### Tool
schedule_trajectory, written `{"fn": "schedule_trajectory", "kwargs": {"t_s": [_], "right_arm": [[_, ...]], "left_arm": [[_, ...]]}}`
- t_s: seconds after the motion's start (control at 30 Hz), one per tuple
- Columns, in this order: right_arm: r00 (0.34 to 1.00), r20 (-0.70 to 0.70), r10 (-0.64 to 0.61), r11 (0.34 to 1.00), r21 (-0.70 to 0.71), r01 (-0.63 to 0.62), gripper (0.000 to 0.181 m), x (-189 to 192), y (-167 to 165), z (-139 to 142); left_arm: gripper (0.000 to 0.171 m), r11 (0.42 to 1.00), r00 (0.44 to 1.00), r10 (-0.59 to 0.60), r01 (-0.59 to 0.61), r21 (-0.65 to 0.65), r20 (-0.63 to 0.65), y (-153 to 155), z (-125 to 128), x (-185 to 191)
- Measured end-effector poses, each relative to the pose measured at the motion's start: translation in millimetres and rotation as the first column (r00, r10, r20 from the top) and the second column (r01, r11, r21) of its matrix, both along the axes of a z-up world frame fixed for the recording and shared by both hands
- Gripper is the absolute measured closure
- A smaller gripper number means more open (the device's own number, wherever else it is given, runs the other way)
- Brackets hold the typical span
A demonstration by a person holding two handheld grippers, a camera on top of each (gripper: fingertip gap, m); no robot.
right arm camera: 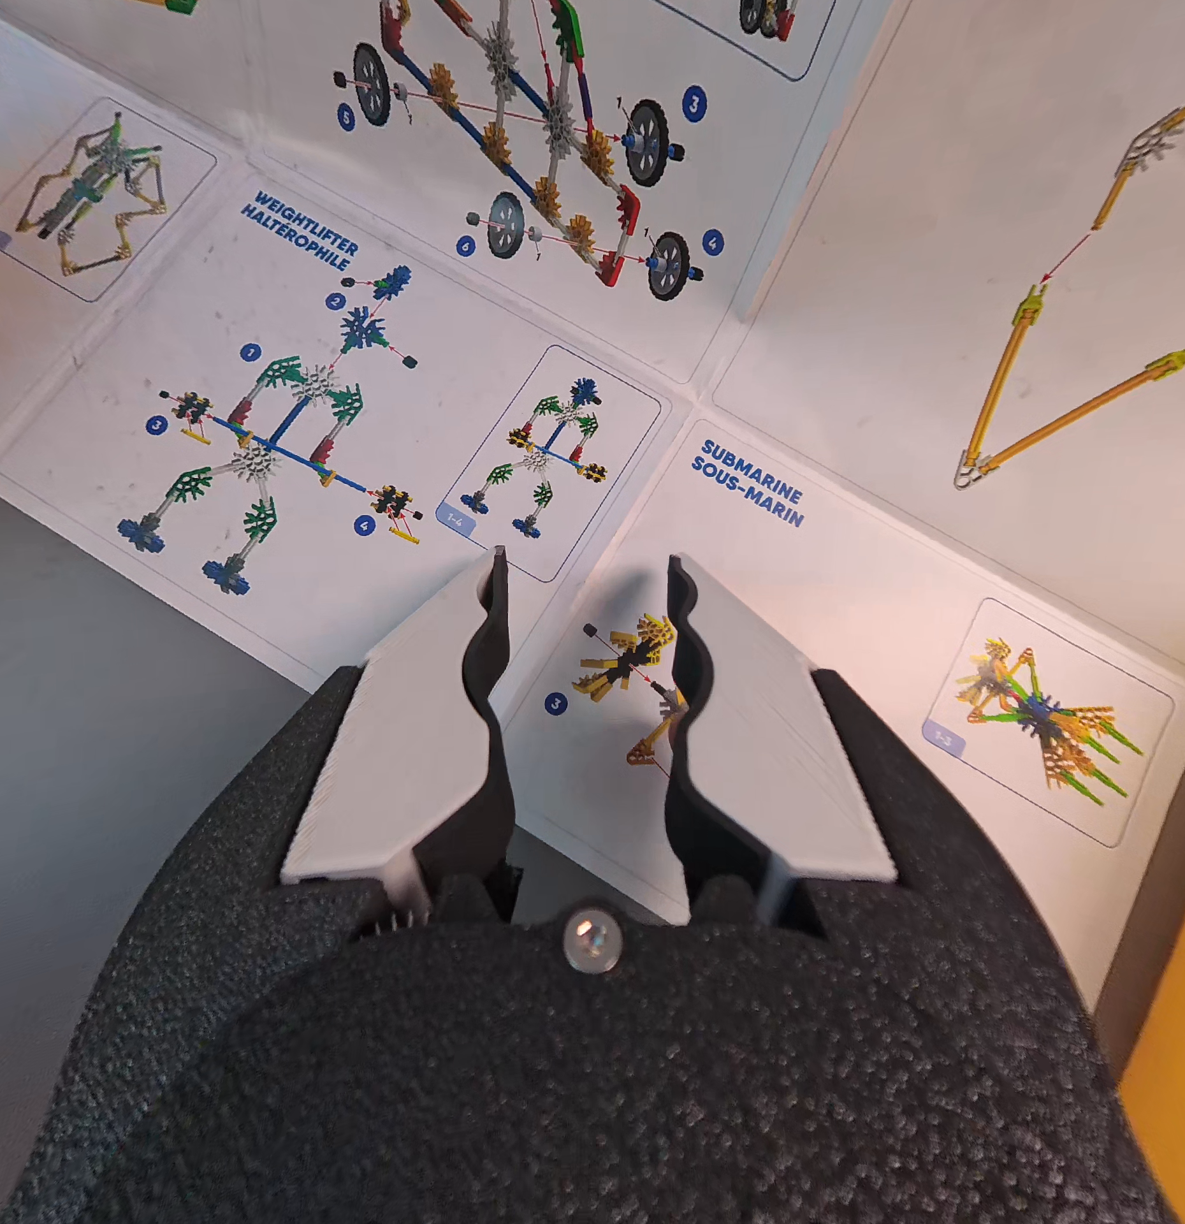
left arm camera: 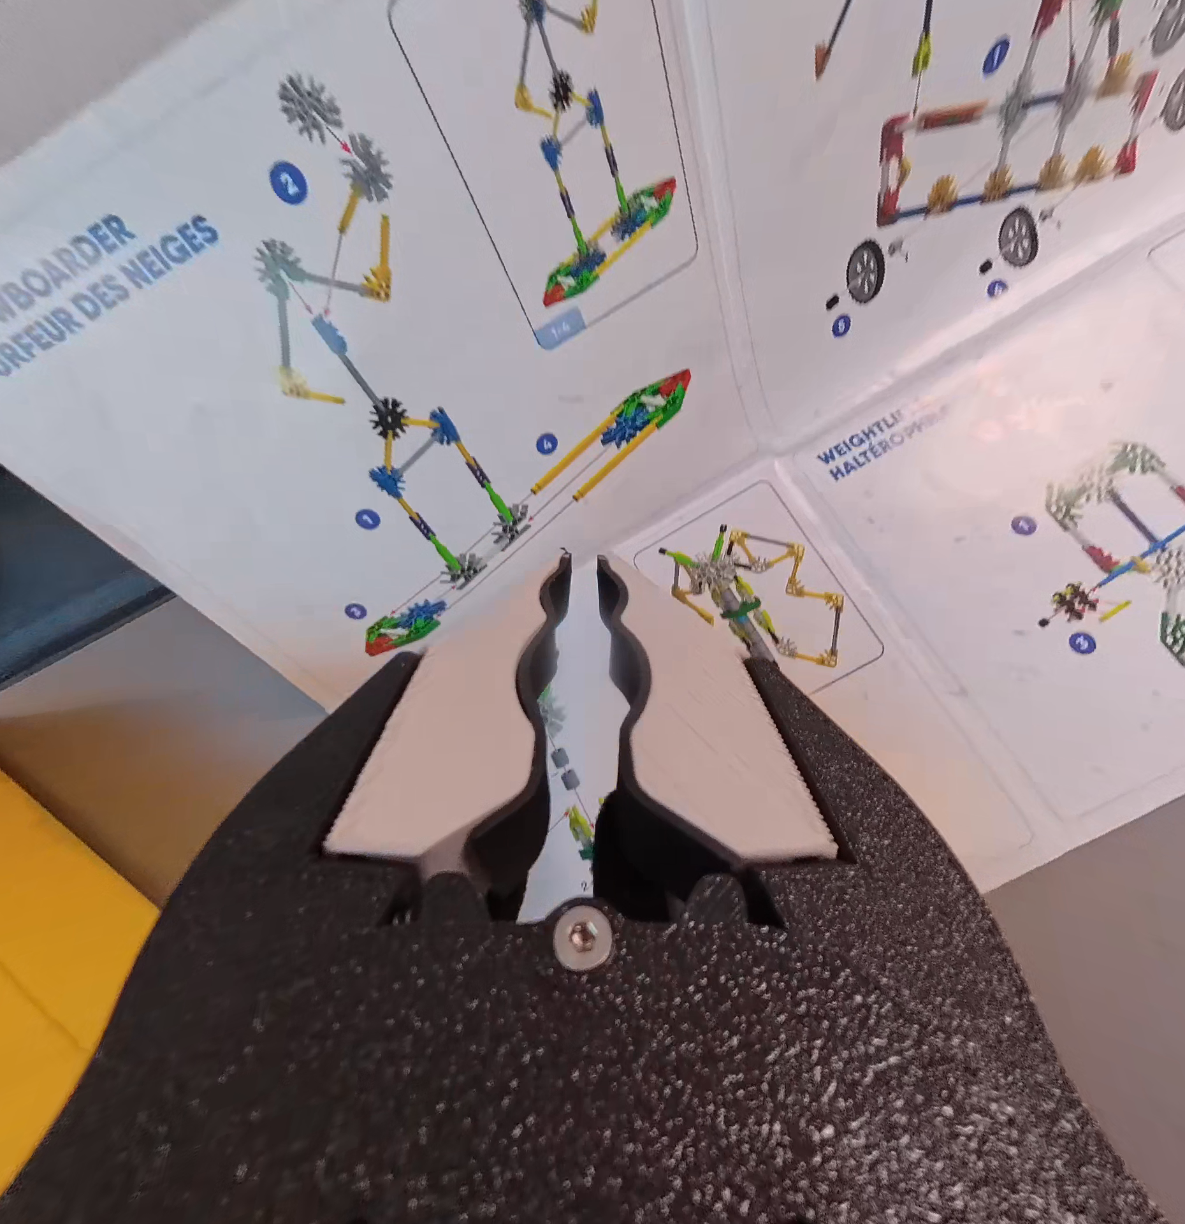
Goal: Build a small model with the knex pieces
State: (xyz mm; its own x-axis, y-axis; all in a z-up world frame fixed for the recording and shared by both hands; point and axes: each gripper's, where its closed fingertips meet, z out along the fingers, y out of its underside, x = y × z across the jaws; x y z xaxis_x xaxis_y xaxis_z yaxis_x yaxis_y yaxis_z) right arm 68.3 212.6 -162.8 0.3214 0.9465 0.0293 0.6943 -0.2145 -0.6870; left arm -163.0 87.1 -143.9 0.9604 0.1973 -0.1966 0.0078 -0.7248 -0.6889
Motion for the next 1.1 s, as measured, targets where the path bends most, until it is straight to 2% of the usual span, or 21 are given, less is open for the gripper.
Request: {"fn": "schedule_trajectory", "kwargs": {"t_s": [0.1,0.23,0.4,0.5,0.63,0.7,0.8,0.87,0.93,1.0,1.1], "right_arm": [[1.000,0.014,-0.013,1.000,-0.001,0.013,0.134,4,2,2],[0.997,0.073,-0.032,0.999,0.007,0.032,0.134,11,6,-7],[0.997,0.059,-0.043,0.999,-0.019,0.044,0.131,11,9,-10],[0.998,0.033,-0.049,0.999,-0.002,0.050,0.132,12,10,-4],[0.996,-0.085,-0.013,1.000,0.020,0.014,0.131,12,-3,29],[0.990,-0.137,0.044,0.999,0.034,-0.040,0.131,16,-22,48],[0.962,-0.194,0.194,0.981,0.048,-0.188,0.133,26,-69,71],[0.925,-0.205,0.320,0.948,0.061,-0.314,0.135,37,-108,77],[0.870,-0.192,0.455,0.889,0.045,-0.455,0.138,53,-151,73],[0.796,-0.159,0.584,0.806,0.001,-0.591,0.139,73,-195,61],[0.712,-0.087,0.697,0.709,-0.069,-0.702,0.140,102,-249,38]], "left_arm": [[0.164,0.996,0.998,0.041,-0.044,0.076,0.043,17,3,-12],[0.164,0.995,0.997,0.076,-0.077,0.070,0.014,27,-6,-25],[0.162,0.992,0.997,0.074,-0.077,0.098,0.038,29,-8,-27],[0.160,0.982,0.995,0.042,-0.058,0.180,0.096,25,13,-16],[0.157,0.947,0.994,-0.060,0.027,0.319,0.094,2,68,12],[0.157,0.928,0.987,-0.138,0.100,0.359,0.082,-21,89,32],[0.152,0.906,0.955,-0.283,0.238,0.351,0.085,-64,93,70],[0.151,0.871,0.902,-0.420,0.369,0.325,0.103,-95,81,102],[0.152,0.805,0.819,-0.562,0.512,0.299,0.112,-127,63,136],[0.151,0.719,0.710,-0.690,0.646,0.259,0.145,-162,42,171],[0.150,0.562,0.532,-0.826,0.798,0.216,0.186,-209,18,220]]}}
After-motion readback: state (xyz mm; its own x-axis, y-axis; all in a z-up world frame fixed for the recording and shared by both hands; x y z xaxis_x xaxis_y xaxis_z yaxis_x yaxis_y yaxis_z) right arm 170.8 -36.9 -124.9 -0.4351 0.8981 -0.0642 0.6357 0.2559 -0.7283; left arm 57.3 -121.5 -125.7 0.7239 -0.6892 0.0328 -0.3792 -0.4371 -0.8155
